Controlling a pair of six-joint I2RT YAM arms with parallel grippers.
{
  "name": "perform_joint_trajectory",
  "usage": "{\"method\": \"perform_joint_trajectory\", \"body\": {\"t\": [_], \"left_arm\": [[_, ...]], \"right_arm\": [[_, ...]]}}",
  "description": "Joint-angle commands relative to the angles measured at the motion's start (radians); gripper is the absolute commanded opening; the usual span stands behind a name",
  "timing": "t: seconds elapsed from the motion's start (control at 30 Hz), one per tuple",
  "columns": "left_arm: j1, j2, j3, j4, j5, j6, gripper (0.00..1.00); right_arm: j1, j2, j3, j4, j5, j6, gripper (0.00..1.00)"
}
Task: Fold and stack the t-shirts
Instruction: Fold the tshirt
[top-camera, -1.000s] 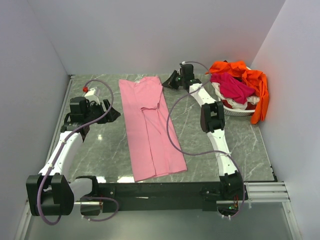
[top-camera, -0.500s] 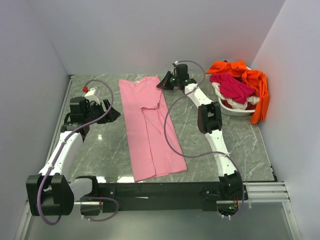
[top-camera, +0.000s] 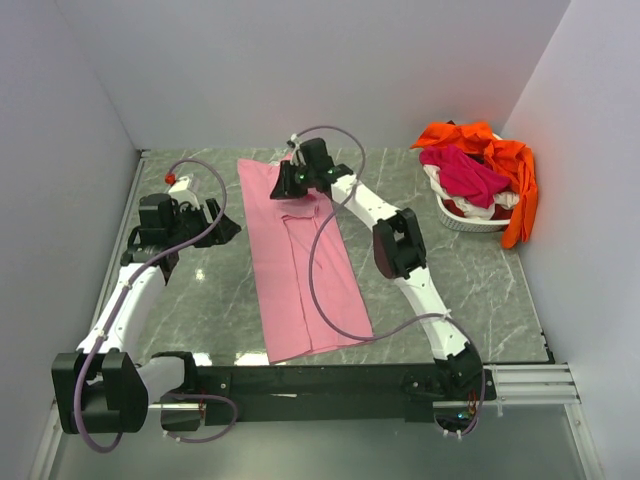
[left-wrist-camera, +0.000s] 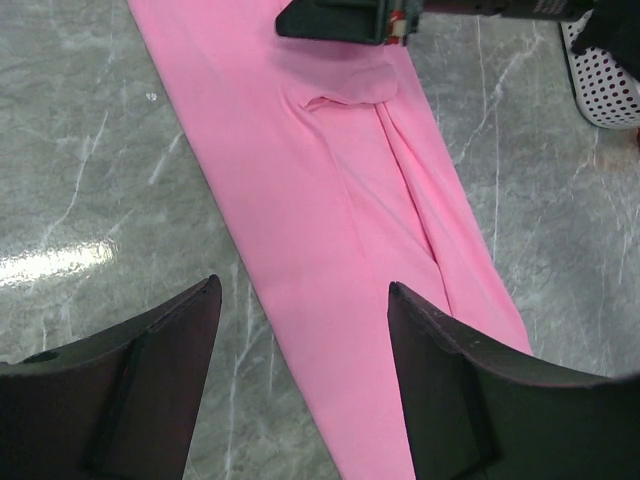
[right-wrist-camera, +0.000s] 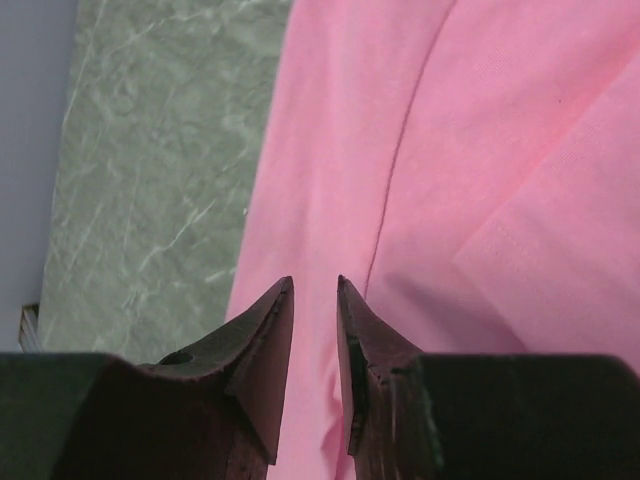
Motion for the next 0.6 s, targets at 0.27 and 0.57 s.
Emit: {"method": "perform_joint_trajectory", "body": {"t": [0.27, 0.57], "left_arm": [[-0.003, -0.046, 0.031, 0.008, 0.020, 0.024, 0.73], [-0.162, -0.022, 0.026, 0.051, 0.071, 0.070, 0.73]], "right_arm": [[-0.181, -0.154, -0.048, 0.197, -0.391, 0.055, 0.19], [-0.217, -0.529, -0.430, -0.197, -0.391, -0.574, 0.27]]}}
